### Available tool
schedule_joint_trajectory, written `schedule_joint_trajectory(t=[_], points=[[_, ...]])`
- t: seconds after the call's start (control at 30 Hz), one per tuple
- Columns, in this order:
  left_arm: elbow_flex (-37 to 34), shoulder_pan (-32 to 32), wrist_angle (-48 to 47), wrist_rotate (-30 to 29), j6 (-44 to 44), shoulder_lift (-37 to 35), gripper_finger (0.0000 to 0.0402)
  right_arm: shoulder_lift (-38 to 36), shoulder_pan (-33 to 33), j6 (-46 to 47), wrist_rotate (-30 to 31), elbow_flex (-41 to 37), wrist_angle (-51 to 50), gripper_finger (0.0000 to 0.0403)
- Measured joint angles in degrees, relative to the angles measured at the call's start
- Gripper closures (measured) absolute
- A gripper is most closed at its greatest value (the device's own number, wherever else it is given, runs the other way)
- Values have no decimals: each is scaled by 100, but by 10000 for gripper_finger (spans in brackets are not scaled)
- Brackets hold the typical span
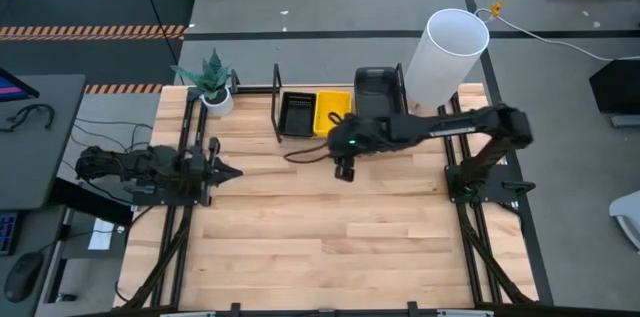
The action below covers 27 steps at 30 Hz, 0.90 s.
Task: Stack baskets on shelf by color
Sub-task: Return to Home Position
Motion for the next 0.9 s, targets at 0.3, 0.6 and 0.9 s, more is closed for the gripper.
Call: schedule_joint_trajectory(t=[0.3,0.6,0.9], points=[[0,0,-54,-2,-189,0,377,-1814,-3,152,-831,-2459,2630,222],[0,0,-63,-1,-228,0,387,-3664,-68,775,-1183,-4261,3648,222],[0,-2,-63,-2,-228,2,374,-5426,-185,1509,-1259,-5260,3729,223]])
